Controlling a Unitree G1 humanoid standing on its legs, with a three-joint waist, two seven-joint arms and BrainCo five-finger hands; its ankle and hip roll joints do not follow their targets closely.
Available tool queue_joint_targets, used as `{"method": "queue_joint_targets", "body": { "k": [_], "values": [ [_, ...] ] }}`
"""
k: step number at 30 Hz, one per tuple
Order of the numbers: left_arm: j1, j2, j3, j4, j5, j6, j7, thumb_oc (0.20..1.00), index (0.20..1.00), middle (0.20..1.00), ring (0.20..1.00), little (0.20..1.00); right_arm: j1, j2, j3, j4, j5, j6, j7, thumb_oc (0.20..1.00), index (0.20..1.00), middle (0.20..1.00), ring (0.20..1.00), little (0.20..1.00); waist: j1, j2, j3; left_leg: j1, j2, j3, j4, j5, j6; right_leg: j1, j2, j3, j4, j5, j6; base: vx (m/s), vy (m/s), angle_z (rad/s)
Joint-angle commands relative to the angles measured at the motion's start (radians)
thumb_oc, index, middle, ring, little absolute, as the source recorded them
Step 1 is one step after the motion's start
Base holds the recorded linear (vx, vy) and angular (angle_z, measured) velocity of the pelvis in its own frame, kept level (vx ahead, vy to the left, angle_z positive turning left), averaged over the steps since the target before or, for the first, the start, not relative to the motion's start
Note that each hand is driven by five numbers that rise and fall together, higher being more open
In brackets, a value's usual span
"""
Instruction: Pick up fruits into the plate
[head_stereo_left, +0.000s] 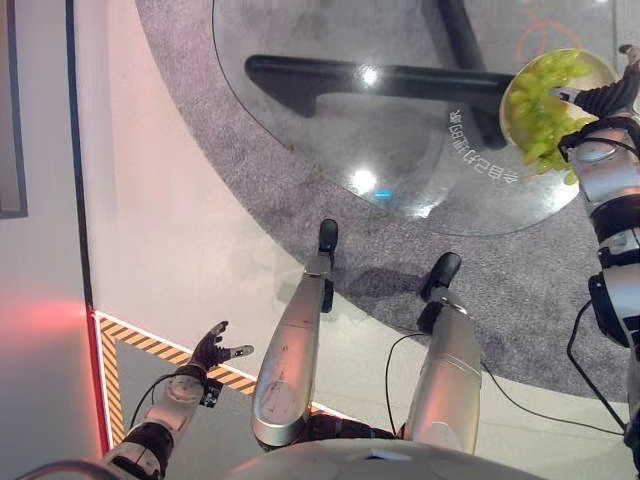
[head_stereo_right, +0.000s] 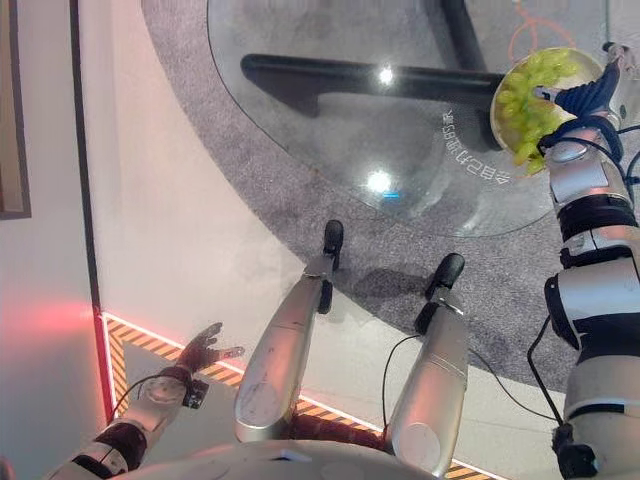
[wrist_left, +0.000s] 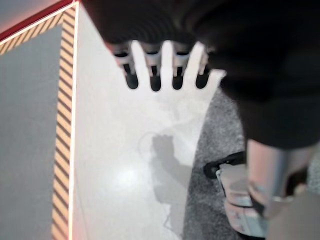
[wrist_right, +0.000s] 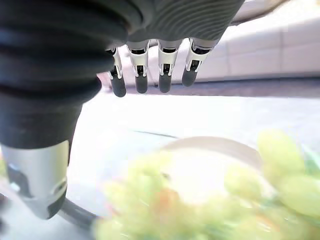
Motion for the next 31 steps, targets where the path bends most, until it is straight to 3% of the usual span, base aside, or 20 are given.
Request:
{"method": "queue_joint_targets", "body": {
  "k": [1,5,8,11,14,19,22,25,26,31],
  "values": [
    [0.018,-0.019,0.022,0.123,0.051,0.030,0.009,1.000,1.000,1.000,1.000,1.000,0.096,0.011,-0.035,-0.067,0.079,-0.097,-0.005,1.000,1.000,1.000,1.000,1.000,-0.027,0.000,-0.036,0.140,-0.063,0.029,-0.089,-0.090,0.021,0.099,0.126,-0.101,0.027,-0.123,-0.053,-0.03,-0.022,-0.04],
    [-0.016,-0.030,0.058,0.189,0.068,0.044,0.008,1.000,1.000,1.000,1.000,1.000,0.295,0.114,-0.112,-0.143,0.131,-0.109,0.075,1.000,1.000,1.000,1.000,1.000,-0.064,-0.043,-0.040,0.294,-0.026,0.049,-0.156,-0.092,0.006,0.252,0.126,-0.098,-0.047,-0.110,-0.036,0.04,-0.014,-0.06],
    [-0.007,-0.043,0.102,0.210,0.068,0.083,0.012,1.000,1.000,1.000,1.000,1.000,0.550,0.217,-0.131,-0.218,0.168,-0.090,0.159,1.000,1.000,1.000,1.000,1.000,-0.115,-0.087,-0.127,0.401,0.012,0.100,-0.228,-0.090,-0.005,0.374,0.135,-0.088,-0.153,-0.093,-0.026,0.09,0.021,-0.10],
    [-0.009,-0.065,0.114,0.226,0.073,0.101,0.024,1.000,1.000,1.000,1.000,1.000,0.710,0.275,-0.148,-0.193,0.167,-0.111,0.239,1.000,1.000,1.000,1.000,1.000,-0.143,-0.105,-0.189,0.451,0.030,0.124,-0.254,-0.086,-0.010,0.434,0.138,-0.084,-0.204,-0.076,-0.020,0.04,-0.001,-0.20],
    [-0.003,-0.089,0.130,0.242,0.091,0.111,0.033,1.000,1.000,1.000,1.000,1.000,0.829,0.351,-0.147,-0.158,0.165,-0.083,0.310,1.000,1.000,1.000,1.000,1.000,-0.165,-0.124,-0.250,0.503,0.038,0.140,-0.270,-0.095,-0.007,0.483,0.134,-0.071,-0.245,-0.060,-0.008,0.04,-0.025,-0.17],
    [0.002,-0.104,0.123,0.267,0.124,0.118,0.028,1.000,1.000,1.000,1.000,1.000,0.897,0.412,-0.141,-0.076,0.153,-0.086,0.360,1.000,1.000,1.000,1.000,1.000,-0.178,-0.133,-0.303,0.547,0.045,0.156,-0.286,-0.100,-0.008,0.523,0.132,-0.066,-0.269,-0.052,0.000,0.03,-0.017,-0.14],
    [-0.008,-0.126,0.105,0.320,0.203,0.167,-0.009,1.000,1.000,1.000,1.000,1.000,0.940,0.474,-0.143,0.102,0.135,-0.091,0.442,1.000,1.000,1.000,1.000,1.000,-0.185,-0.135,-0.375,0.608,0.057,0.179,-0.316,-0.104,-0.012,0.583,0.128,-0.070,-0.310,-0.042,0.012,0.08,-0.023,-0.11],
    [-0.012,-0.129,0.104,0.344,0.216,0.177,-0.018,1.000,1.000,1.000,1.000,1.000,0.940,0.486,-0.147,0.166,0.116,-0.091,0.460,1.000,1.000,1.000,1.000,1.000,-0.184,-0.134,-0.390,0.626,0.056,0.180,-0.323,-0.109,-0.013,0.600,0.126,-0.072,-0.323,-0.039,0.016,0.05,-0.012,-0.13],
    [-0.015,-0.133,0.109,0.366,0.228,0.187,-0.027,1.000,1.000,1.000,1.000,1.000,0.942,0.499,-0.152,0.232,0.106,-0.054,0.481,1.000,1.000,1.000,1.000,1.000,-0.185,-0.133,-0.406,0.642,0.056,0.180,-0.326,-0.115,-0.011,0.614,0.127,-0.069,-0.329,-0.041,0.016,0.06,-0.001,-0.07],
    [-0.016,-0.136,0.117,0.392,0.254,0.200,-0.051,1.000,1.000,1.000,1.000,1.000,0.949,0.513,-0.174,0.323,0.076,0.005,0.507,1.000,1.000,1.000,1.000,1.000,-0.185,-0.131,-0.430,0.667,0.057,0.174,-0.325,-0.127,-0.009,0.642,0.132,-0.058,-0.340,-0.047,0.015,0.06,-0.003,-0.04]
  ]
}}
